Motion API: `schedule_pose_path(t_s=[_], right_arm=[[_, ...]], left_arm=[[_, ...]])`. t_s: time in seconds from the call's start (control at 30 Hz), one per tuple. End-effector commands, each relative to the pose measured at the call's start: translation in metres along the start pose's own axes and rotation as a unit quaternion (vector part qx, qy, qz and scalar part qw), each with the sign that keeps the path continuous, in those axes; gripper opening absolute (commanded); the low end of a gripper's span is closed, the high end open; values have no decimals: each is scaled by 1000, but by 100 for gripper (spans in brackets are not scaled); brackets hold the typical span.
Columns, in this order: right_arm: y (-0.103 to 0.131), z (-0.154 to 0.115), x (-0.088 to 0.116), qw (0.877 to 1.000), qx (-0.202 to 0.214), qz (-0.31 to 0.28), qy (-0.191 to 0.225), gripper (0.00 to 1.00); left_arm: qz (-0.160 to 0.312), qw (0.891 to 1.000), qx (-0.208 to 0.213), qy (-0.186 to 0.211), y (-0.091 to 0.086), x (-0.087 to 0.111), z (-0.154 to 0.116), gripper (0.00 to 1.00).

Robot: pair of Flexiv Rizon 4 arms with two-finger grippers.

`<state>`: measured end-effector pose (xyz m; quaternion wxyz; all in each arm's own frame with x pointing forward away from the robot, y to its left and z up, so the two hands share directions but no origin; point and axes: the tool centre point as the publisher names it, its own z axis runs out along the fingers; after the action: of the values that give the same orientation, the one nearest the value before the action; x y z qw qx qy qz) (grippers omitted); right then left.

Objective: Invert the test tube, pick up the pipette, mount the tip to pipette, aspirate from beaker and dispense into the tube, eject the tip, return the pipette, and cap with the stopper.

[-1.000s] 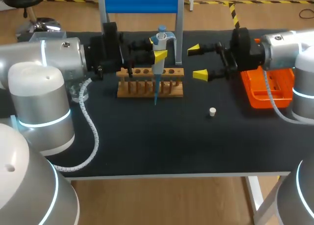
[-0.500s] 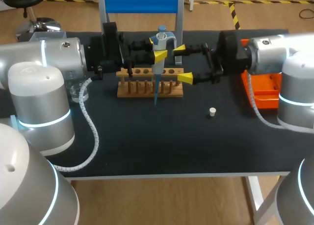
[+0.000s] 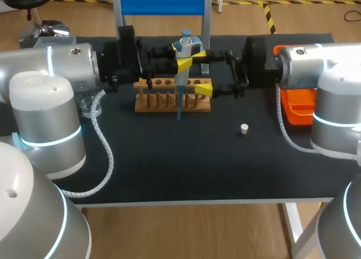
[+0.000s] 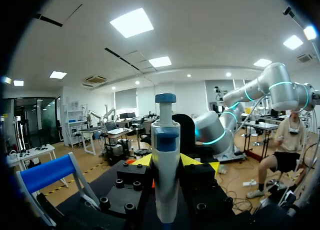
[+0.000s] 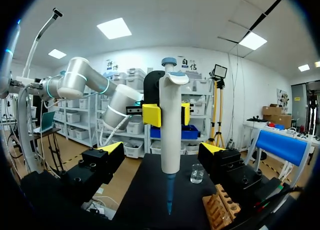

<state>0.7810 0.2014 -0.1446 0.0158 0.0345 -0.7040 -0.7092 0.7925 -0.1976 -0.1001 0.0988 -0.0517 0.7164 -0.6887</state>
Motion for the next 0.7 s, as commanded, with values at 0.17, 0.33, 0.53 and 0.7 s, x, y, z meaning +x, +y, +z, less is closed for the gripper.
schedule_pose_path(t_s=[0.17, 0.33, 0.53, 0.7], right_arm=[[-4, 13, -7, 1000, -2, 3, 1, 97], [-5, 18, -12, 1000, -4, 6, -1, 90], [-5, 24, -17, 1000, -5, 5, 2, 70], [-5, 30, -19, 1000, -5, 7, 11, 64]], left_arm=[[1, 1000, 2, -1, 1, 0, 0, 0], [1, 1000, 2, -1, 1, 0, 0, 0], [1, 1000, 2, -1, 1, 0, 0, 0], [1, 1000, 2, -1, 1, 0, 0, 0]])
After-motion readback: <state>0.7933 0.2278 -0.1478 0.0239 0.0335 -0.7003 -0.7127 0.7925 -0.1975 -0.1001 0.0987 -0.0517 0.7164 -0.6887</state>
